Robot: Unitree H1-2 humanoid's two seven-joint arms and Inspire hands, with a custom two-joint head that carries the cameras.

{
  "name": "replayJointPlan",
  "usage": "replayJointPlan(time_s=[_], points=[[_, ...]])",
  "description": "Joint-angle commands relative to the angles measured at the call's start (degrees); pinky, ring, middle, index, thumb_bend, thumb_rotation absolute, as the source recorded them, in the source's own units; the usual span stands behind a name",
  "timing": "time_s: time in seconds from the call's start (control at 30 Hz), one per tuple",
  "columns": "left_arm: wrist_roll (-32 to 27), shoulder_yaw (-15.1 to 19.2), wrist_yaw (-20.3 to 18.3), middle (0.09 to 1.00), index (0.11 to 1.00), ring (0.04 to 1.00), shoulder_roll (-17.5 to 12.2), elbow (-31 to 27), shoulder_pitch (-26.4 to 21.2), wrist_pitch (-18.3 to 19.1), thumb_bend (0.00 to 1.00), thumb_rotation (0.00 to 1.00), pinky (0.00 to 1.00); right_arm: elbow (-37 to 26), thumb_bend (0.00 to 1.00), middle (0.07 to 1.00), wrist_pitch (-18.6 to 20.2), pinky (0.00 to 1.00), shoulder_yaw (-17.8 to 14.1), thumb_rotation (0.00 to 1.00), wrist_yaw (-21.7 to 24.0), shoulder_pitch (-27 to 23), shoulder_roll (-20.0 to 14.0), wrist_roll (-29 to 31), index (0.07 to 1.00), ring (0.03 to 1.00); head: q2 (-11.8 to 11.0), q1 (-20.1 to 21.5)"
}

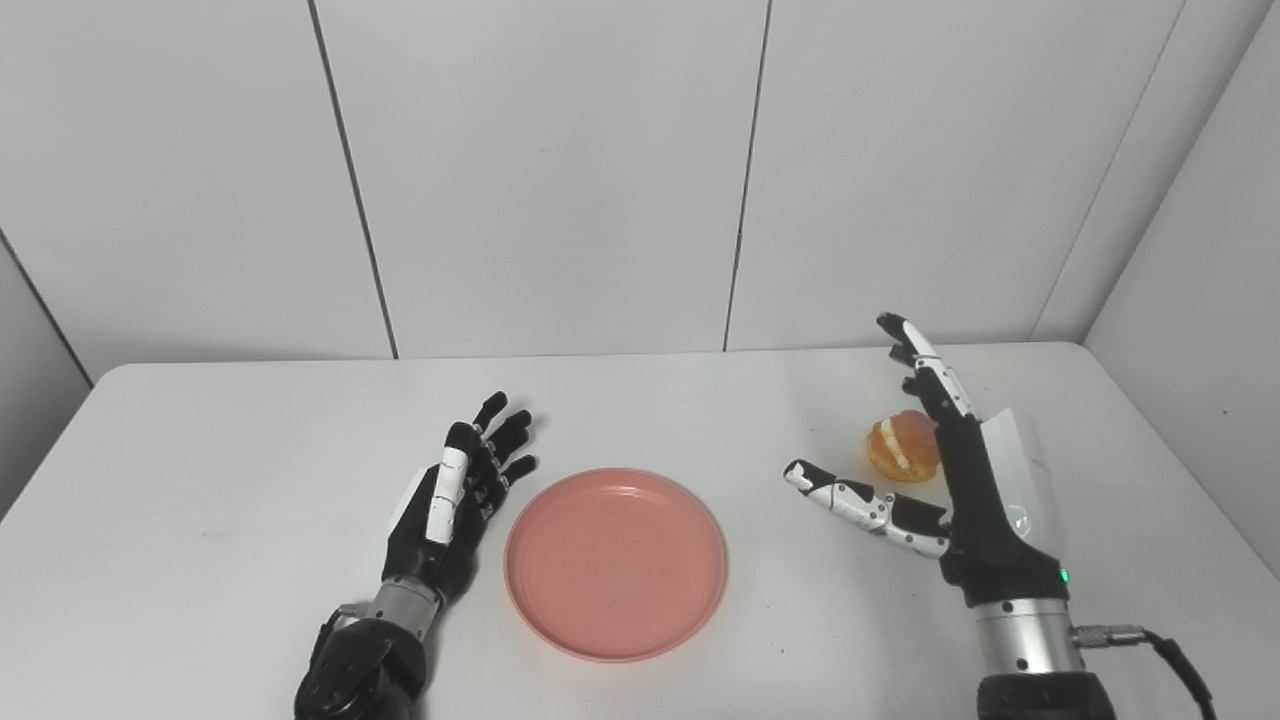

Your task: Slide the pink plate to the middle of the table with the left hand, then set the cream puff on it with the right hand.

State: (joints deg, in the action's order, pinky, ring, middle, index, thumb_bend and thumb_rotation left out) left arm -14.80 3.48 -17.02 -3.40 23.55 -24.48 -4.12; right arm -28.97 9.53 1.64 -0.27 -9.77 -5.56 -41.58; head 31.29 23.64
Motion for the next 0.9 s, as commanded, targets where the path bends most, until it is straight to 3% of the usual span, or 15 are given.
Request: replayJointPlan(time_s=[0.0, 0.1, 0.3, 0.5, 0.7, 0.77, 0.87], points=[[-0.56, -0.12, -0.39, 0.924, 0.942, 0.964, 0.34, 0.68, 1.37, -0.09, 0.80, 0.92, 0.89, -1.46, 0.99, 0.896, 1.19, 0.76, -1.25, 0.61, 0.54, -2.79, -2.00, -3.48, 0.881, 0.854, -0.04, -0.04], [-0.37, -0.16, -0.36, 0.922, 0.942, 0.963, 0.34, 0.98, 1.42, -0.28, 0.80, 0.92, 0.89, -0.52, 1.00, 0.887, 1.54, 0.75, -1.95, 0.59, 1.41, -4.90, -4.24, -5.94, 0.875, 0.837, -0.09, -0.04], [-0.61, -0.10, -0.72, 0.917, 0.939, 0.959, 0.45, 1.77, 1.36, -0.85, 0.80, 0.92, 0.90, 1.51, 1.00, 0.877, 5.13, 0.78, -2.69, 0.54, 8.26, -9.48, -8.58, -8.51, 0.858, 0.860, -0.34, -0.23], [-0.53, -0.23, -0.84, 0.918, 0.943, 0.959, 0.64, 1.79, 1.35, -1.01, 0.79, 0.92, 0.90, 5.05, 1.00, 0.857, 7.87, 0.80, -2.80, 0.56, 13.97, -12.98, -12.88, -9.20, 0.837, 0.846, -0.49, -0.33], [-0.42, -0.41, -0.90, 0.927, 0.949, 0.963, 0.84, 1.96, 1.33, -1.09, 0.79, 0.93, 0.91, 10.04, 1.00, 0.849, 9.65, 0.75, -1.75, 0.54, 20.88, -16.58, -18.10, -9.26, 0.824, 0.829, -0.63, -0.62], [-0.46, -0.43, -0.90, 0.924, 0.945, 0.962, 0.93, 1.87, 1.35, -1.02, 0.79, 0.92, 0.91, 11.99, 1.00, 0.847, 9.74, 0.73, -1.05, 0.53, 22.88, -17.84, -19.83, -9.02, 0.820, 0.819, -0.73, -0.55], [-0.51, -0.40, -0.65, 0.923, 0.951, 0.965, 1.11, 1.59, 1.42, -0.60, 0.79, 0.92, 0.91, 14.45, 1.00, 0.849, 9.62, 0.70, -0.23, 0.41, 24.81, -19.31, -21.61, -8.08, 0.803, 0.807, -0.75, -0.61]])
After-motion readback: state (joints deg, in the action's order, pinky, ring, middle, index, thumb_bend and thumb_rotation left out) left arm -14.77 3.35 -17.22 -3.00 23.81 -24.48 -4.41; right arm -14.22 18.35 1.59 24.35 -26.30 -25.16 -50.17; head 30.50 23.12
